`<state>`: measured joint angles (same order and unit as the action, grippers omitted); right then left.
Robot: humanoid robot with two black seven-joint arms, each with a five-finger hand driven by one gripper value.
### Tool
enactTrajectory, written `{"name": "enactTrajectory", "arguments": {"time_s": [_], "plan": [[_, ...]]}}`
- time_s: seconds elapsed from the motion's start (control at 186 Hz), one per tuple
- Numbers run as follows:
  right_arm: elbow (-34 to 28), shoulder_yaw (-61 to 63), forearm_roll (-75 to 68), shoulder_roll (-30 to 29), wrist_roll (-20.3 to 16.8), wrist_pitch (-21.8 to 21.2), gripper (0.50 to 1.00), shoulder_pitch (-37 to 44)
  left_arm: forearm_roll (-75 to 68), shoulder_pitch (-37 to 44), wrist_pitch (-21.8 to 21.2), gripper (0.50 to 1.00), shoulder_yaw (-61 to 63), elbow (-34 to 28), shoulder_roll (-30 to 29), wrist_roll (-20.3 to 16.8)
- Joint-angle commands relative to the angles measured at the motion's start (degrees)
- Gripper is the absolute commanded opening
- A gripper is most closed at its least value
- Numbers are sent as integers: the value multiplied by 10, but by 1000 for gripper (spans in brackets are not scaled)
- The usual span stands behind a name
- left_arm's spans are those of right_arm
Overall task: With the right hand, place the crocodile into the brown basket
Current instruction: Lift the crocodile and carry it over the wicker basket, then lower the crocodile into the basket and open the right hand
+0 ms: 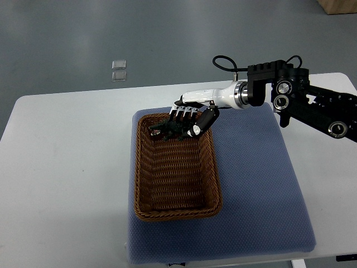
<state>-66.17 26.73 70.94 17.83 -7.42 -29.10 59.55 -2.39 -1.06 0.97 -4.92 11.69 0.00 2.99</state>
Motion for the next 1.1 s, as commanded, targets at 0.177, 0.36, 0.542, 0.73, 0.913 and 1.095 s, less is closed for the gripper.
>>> {"name": "enactTrajectory", "arguments": {"time_s": [0.177,0.36,0.542,0.73,0.913,1.095], "plan": [[27,-13,17,-37,0,11,596,-26,0,0,1,1000,0,0,0,0],[35,-14,18,-57,0,19,601,-34,0,0,1,1000,0,0,0,0],[43,-14,29,-62,0,20,605,-53,0,0,1,1000,0,0,0,0],[44,-23,58,-73,2,28,623,-66,0,0,1,1000,0,0,0,0],[44,-22,64,-73,2,27,684,-71,0,0,1,1000,0,0,0,0],[44,-17,62,-70,2,23,895,-72,0,0,1,1000,0,0,0,0]]}}
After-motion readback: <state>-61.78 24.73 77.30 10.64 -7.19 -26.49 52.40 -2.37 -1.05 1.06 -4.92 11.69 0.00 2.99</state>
